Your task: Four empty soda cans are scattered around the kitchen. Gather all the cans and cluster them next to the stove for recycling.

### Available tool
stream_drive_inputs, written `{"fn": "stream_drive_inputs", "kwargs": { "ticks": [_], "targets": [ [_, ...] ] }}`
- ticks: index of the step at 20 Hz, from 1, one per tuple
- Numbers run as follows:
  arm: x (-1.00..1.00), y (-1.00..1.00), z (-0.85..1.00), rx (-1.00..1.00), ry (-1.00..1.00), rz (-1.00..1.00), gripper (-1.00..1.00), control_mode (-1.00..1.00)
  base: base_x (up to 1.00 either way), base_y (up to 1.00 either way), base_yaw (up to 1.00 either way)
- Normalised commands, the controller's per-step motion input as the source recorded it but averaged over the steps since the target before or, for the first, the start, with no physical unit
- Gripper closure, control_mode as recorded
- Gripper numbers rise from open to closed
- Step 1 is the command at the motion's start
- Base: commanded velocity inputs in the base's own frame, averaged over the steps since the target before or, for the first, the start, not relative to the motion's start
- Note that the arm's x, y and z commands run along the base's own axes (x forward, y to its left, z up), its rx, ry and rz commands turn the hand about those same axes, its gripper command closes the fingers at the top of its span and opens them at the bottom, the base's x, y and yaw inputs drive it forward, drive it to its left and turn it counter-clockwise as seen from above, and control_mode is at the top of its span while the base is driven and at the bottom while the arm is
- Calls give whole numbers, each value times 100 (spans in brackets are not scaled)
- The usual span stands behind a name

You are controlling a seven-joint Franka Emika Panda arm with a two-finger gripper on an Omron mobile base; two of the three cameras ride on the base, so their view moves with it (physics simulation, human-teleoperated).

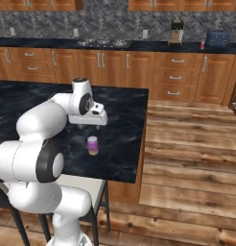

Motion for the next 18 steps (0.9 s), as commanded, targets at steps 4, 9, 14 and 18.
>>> {"fn": "stream_drive_inputs", "kwargs": {
  "ticks": [4,9,14,18],
  "targets": [
    [10,0,-13,2,0,0,-100,-100,0,0,0],
    [4,1,-16,1,0,0,-100,-100,0,0,0],
    [1,1,-15,0,0,0,-100,-100,0,0,0],
    [4,1,-17,0,0,0,-100,-100,0,0,0]
  ]
}}
